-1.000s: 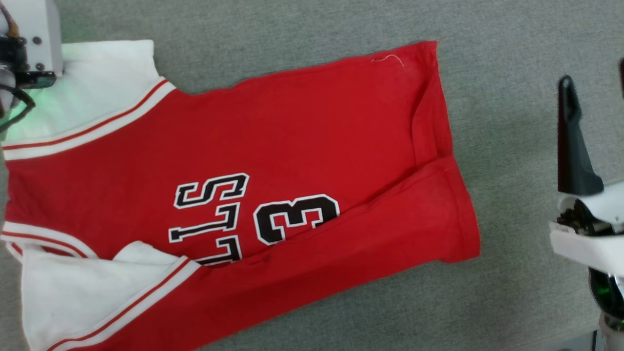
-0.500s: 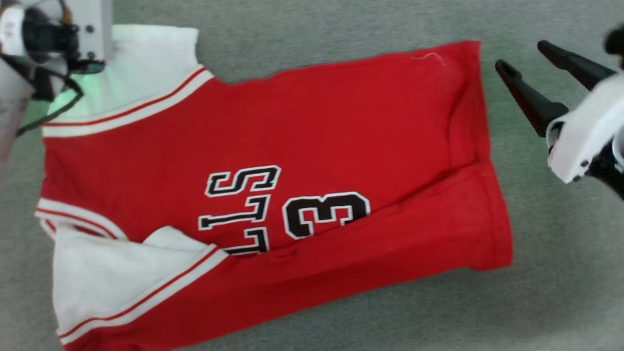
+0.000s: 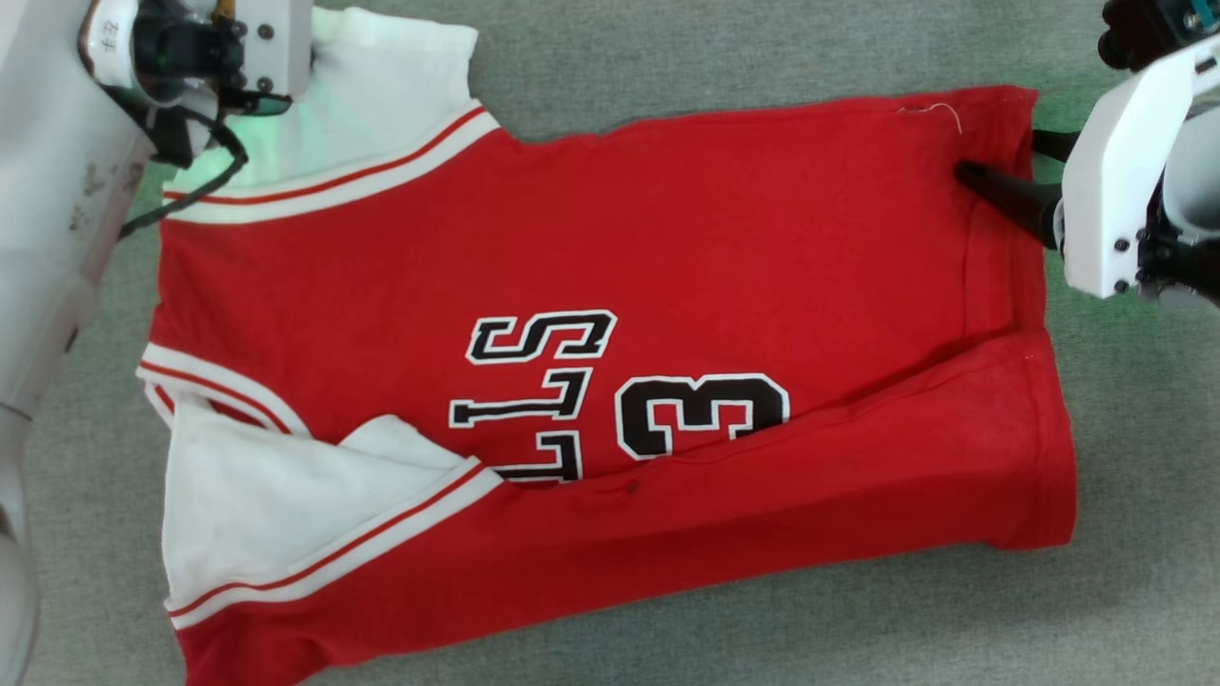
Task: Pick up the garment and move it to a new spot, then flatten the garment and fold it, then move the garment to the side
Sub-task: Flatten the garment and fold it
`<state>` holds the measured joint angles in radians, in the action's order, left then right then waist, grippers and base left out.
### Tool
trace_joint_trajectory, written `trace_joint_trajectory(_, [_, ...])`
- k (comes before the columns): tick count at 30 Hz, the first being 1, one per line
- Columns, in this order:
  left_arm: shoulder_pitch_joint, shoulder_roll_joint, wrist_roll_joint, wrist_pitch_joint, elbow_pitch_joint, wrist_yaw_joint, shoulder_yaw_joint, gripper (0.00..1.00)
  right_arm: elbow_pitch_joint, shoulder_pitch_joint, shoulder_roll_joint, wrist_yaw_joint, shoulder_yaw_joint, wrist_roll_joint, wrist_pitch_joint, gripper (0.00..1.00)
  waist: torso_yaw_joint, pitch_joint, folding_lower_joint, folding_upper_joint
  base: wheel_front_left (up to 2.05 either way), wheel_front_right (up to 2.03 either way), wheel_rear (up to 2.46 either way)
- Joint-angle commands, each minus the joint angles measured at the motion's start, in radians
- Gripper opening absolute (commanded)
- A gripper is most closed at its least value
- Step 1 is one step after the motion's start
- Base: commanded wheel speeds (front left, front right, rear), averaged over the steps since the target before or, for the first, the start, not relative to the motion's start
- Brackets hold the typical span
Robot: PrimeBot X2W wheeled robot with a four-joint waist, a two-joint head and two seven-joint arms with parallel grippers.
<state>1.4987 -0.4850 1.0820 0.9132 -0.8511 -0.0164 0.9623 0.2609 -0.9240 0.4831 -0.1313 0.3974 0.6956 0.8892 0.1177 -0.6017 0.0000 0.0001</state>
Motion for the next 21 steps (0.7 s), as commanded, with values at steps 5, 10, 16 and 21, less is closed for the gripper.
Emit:
trace_joint_trajectory(5, [-0.052, 0.039, 0.013, 0.001, -0.045, 0.024, 0.022, 0.00, 0.079, 0.002, -0.010, 0.001, 0.065, 0.030, 0.082, 0.00, -0.015, 0.001, 0.0000, -0.0001, 0.00, 0.00, 0.00])
trace_joint_trajectory(10, [-0.055, 0.048, 0.019, -0.013, -0.074, 0.038, 0.015, 0.00, 0.100, -0.019, 0.007, 0.001, 0.069, 0.053, 0.112, 0.00, -0.026, 0.021, 0.0000, -0.0001, 0.00, 0.00, 0.00])
trace_joint_trajectory(16, [-0.030, 0.061, 0.025, -0.073, -0.093, 0.054, -0.009, 0.00, 0.103, -0.047, 0.011, 0.001, 0.026, 0.035, 0.039, 0.00, -0.040, 0.061, 0.0000, -0.0001, 0.00, 0.00, 0.00])
trace_joint_trajectory(21, [-0.022, 0.065, 0.037, -0.105, -0.104, 0.077, -0.023, 0.00, 0.086, -0.040, 0.029, 0.001, 0.025, 0.042, -0.050, 0.00, -0.064, 0.113, 0.0000, -0.0001, 0.00, 0.00, 0.00])
